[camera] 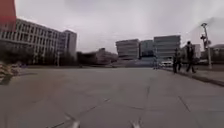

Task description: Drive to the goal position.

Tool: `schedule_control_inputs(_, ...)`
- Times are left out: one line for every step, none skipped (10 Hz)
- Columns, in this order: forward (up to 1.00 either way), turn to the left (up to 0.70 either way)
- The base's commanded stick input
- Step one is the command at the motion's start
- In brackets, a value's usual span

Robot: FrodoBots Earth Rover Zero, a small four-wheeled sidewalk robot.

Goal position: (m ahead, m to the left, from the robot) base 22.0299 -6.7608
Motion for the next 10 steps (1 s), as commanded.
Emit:
schedule_control_inputs(0.7,0.0)
schedule_control_inputs(0.7,0.0)
schedule_control_inputs(0.7,0.0)
schedule_control_inputs(0.7,0.0)
schedule_control_inputs(0.7,0.0)
schedule_control_inputs(0.7,0.0)
schedule_control_inputs(0.7,0.0)
schedule_control_inputs(0.7,0.0)
schedule_control_inputs(0.7,0.0)
schedule_control_inputs(0.7,0.0)
